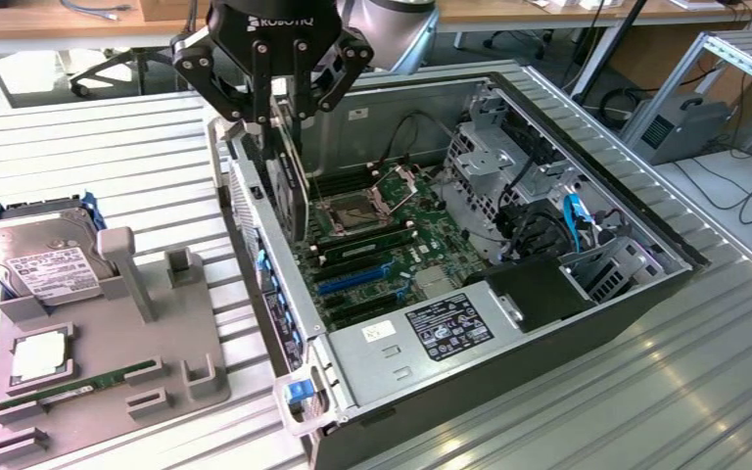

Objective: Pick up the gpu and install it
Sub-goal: 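Pick up the gpu and move the gpu toward the slot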

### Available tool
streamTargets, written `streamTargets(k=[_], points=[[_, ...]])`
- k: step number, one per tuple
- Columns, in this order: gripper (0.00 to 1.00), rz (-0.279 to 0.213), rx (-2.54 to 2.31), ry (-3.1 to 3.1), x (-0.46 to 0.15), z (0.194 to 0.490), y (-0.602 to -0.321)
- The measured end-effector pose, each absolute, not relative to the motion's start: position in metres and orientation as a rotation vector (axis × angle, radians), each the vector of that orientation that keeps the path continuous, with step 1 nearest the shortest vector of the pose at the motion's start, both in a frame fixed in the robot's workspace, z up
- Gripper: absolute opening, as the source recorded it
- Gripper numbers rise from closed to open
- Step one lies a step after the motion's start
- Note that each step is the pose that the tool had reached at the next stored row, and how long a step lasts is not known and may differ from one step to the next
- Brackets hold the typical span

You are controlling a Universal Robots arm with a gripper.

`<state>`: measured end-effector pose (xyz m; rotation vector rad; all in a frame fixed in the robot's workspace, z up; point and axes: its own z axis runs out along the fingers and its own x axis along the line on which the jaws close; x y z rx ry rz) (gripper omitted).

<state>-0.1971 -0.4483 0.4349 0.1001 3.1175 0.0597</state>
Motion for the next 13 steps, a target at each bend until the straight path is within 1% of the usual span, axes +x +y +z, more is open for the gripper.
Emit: streamTargets(k=[13], points=[[0.27, 0.060, 0.100, 3.118, -0.185, 0.435, -0.448]])
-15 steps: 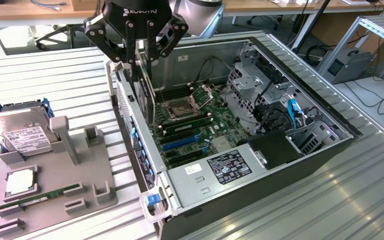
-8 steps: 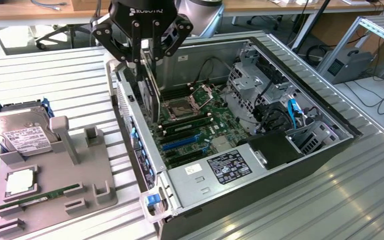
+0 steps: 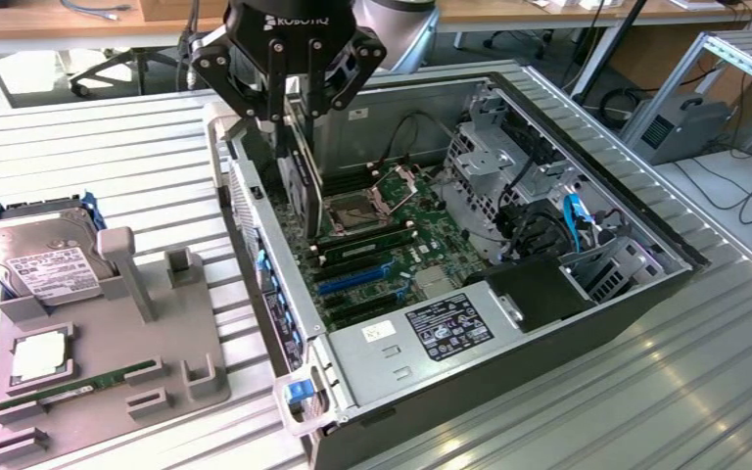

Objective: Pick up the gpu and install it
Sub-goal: 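Pick up the gpu and move the gpu toward the slot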

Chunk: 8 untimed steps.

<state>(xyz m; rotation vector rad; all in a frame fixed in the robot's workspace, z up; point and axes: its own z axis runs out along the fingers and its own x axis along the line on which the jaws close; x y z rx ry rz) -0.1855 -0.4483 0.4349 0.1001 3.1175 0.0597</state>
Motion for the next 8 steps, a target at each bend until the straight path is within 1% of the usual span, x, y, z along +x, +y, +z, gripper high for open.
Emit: streamTargets(k=[8], points=[[0.27, 0.060, 0.100, 3.118, -0.1785, 0.4348, -0.4483]])
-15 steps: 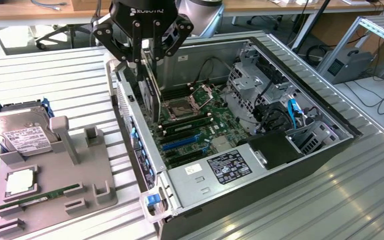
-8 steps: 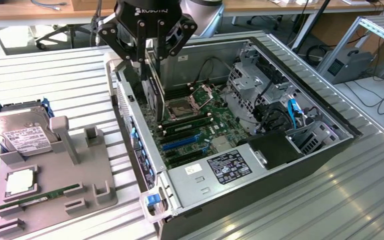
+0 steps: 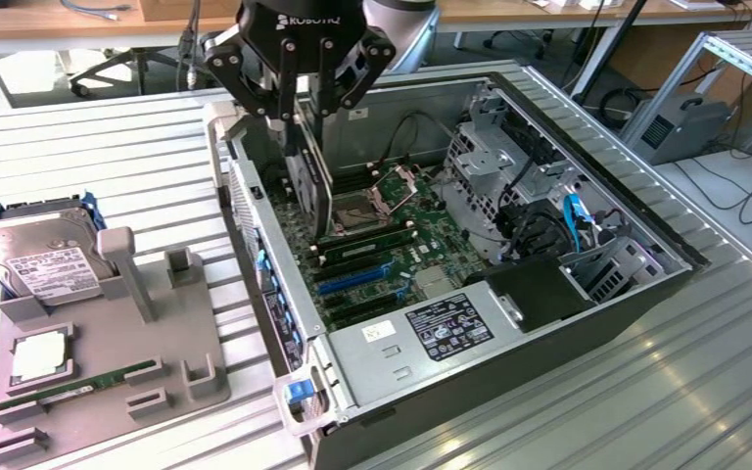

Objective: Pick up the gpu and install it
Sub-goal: 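Pick up the gpu and move the gpu toward the slot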

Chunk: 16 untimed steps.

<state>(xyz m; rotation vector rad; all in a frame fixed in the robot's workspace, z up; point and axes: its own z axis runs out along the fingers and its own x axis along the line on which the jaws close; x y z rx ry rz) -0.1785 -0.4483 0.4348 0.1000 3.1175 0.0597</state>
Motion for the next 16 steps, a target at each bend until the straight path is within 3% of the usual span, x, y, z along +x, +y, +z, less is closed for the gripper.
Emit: streamTargets(k=[16], points=[[0.27, 0.060, 0.100, 3.118, -0.163, 0.435, -0.448]])
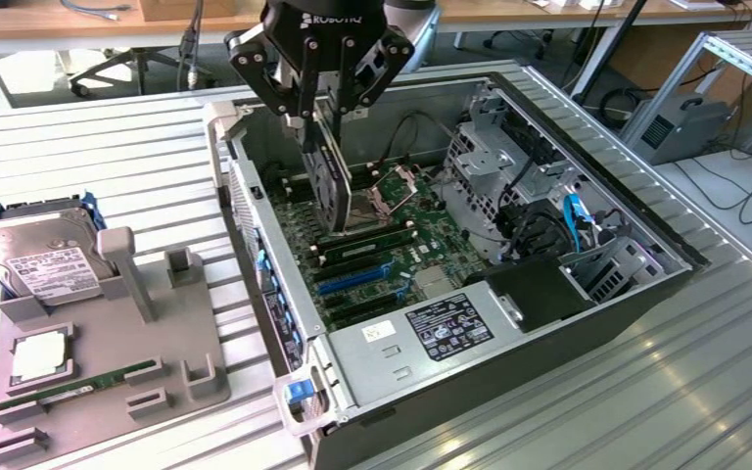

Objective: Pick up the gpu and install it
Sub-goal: 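Pick up the gpu and move the gpu toward the slot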

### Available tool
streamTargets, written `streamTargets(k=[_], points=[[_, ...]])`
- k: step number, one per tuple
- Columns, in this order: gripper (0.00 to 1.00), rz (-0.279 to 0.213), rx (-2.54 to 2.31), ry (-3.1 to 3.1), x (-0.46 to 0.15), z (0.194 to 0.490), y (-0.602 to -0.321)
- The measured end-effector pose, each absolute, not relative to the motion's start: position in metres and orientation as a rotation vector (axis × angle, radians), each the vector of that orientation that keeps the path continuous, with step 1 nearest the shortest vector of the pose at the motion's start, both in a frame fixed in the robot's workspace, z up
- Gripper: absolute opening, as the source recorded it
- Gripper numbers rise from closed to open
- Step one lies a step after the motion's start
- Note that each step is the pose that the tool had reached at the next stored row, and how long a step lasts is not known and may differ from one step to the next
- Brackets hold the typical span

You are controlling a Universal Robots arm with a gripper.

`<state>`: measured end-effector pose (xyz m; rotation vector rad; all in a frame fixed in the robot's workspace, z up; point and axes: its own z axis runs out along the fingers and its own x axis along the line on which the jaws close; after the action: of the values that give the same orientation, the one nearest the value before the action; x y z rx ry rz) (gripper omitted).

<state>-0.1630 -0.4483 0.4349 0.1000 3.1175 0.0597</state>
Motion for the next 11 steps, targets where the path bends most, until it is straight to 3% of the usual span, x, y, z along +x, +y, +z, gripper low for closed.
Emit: streamTargets(k=[11], points=[[0.27, 0.060, 0.100, 3.118, -0.1540, 0.4349, -0.4483]])
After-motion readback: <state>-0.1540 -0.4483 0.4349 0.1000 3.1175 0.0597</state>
